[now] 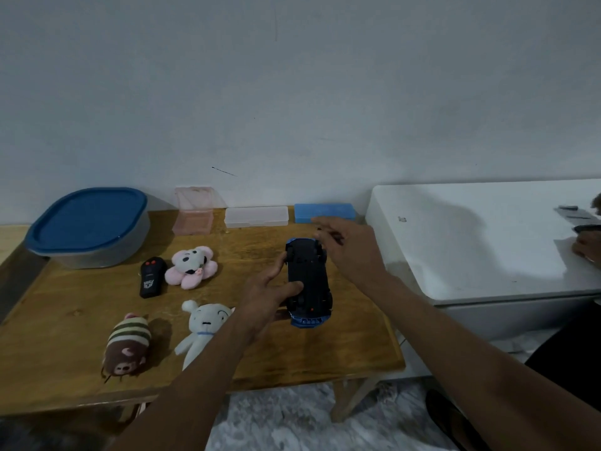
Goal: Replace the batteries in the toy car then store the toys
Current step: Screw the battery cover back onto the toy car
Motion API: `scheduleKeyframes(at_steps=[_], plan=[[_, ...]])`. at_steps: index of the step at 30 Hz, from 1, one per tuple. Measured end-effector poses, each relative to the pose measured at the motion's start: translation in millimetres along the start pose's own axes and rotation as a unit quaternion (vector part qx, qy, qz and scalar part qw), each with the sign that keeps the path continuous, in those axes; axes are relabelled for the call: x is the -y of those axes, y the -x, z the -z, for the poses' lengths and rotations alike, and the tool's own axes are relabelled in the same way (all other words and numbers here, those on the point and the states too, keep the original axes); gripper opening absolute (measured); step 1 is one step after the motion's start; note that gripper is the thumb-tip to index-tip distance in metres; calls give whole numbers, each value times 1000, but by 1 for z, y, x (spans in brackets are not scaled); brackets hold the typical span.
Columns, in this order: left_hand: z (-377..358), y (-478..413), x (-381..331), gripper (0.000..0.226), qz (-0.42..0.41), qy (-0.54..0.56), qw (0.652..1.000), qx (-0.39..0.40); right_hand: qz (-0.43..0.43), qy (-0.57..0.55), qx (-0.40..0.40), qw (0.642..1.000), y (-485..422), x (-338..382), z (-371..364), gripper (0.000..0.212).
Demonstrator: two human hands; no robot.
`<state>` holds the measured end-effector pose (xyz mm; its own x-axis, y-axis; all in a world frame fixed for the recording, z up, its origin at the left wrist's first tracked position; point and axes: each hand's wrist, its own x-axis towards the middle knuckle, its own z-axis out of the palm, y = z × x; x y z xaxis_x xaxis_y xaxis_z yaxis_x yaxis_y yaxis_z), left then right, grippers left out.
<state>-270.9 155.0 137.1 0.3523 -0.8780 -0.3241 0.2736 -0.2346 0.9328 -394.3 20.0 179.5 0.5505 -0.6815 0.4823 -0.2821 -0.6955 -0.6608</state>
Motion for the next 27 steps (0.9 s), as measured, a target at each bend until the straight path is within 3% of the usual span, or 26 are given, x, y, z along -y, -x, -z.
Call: scheduleKeyframes(at_steps=[4,9,27], plan=[[-2,2,0,67,2,-4,1000,1,10,3,-17,1000,3,-3,-4,7],[-1,2,2,69,1,-9,1000,1,-8,22,33,999,9,-2,-6,16],[-3,8,-2,67,-1,-24,1000,2,-8,32,30,999,10,2,-6,11]])
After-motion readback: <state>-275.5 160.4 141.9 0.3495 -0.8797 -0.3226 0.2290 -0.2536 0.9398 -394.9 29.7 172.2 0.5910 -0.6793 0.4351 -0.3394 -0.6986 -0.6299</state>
